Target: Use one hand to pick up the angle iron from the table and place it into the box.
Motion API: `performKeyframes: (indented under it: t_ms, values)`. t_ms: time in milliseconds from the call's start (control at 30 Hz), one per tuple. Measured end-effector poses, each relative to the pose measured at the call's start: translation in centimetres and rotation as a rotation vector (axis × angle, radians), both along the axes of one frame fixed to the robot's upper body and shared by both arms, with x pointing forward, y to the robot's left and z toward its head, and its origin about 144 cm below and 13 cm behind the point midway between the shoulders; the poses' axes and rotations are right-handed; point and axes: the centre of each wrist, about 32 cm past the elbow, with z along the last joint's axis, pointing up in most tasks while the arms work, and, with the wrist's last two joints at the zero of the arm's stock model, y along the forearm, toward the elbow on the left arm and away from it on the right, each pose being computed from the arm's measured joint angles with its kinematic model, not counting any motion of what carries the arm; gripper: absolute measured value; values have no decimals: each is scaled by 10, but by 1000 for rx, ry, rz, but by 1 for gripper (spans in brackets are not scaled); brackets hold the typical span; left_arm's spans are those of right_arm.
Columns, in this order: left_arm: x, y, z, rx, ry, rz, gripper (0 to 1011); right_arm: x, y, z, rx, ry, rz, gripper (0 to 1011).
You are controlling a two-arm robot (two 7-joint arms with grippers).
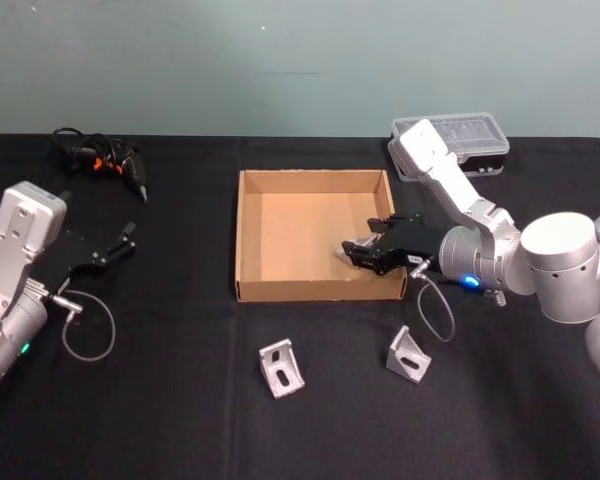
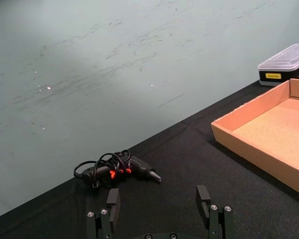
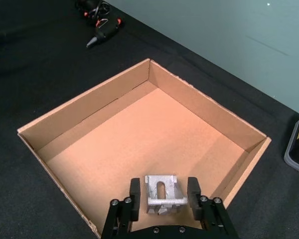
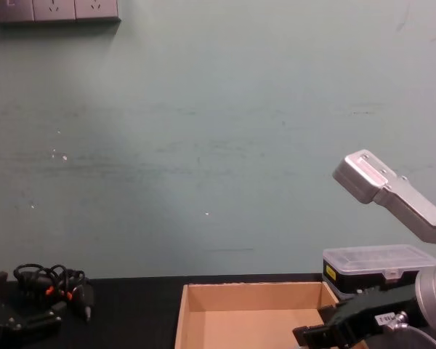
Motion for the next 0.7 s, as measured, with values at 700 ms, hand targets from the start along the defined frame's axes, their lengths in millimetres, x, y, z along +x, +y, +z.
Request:
performKeyframes:
  t_ms: [700]
  values:
    - [0, 0, 0, 0, 0, 0, 1000, -23, -8, 17, 62, -118, -2, 1000]
